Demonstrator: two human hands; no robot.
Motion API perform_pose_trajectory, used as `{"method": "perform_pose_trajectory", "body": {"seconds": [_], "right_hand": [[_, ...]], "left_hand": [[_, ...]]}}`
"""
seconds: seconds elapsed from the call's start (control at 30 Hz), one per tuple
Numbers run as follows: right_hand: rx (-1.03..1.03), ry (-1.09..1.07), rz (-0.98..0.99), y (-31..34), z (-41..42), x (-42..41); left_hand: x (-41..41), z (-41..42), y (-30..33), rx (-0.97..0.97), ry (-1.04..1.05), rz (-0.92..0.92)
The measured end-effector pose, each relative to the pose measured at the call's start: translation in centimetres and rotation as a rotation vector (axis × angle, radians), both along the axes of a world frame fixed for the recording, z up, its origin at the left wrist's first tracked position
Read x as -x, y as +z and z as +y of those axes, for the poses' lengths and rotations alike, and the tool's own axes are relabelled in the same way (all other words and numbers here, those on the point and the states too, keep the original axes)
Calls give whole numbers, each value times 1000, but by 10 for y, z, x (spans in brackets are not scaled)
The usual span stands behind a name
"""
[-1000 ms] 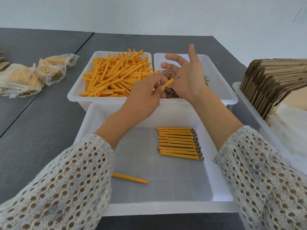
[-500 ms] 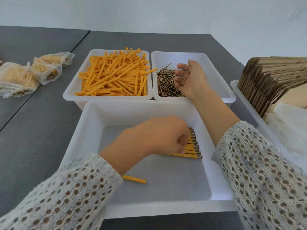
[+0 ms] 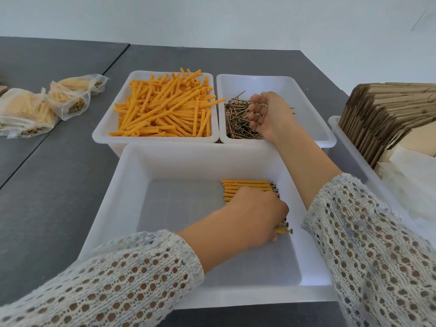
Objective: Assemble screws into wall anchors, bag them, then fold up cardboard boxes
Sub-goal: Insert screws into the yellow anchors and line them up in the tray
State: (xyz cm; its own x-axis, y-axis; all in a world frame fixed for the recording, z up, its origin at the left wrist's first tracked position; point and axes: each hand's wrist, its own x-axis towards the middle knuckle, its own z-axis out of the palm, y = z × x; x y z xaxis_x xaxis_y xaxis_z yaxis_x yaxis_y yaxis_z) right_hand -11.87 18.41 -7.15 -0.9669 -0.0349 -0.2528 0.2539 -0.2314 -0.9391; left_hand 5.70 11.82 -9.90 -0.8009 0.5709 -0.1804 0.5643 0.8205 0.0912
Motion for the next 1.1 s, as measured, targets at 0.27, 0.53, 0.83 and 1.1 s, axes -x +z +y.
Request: {"method": "perform_pose_trajectory", "body": {"seconds": [0.27,0.53,0.83,1.1], "right_hand": [[-40,5,-1,0,0,0],[-895,-2,363,-16,0,7],[-1499,365,208,-18,-6,3],[-1494,420,133,-13,-4,0]], "left_hand": [[4,0,-7,-23,8,50],[27,-21,7,-247,116,186],[55,-78,24,-525,379,670],[79,-116,8,-390,689,663]]}}
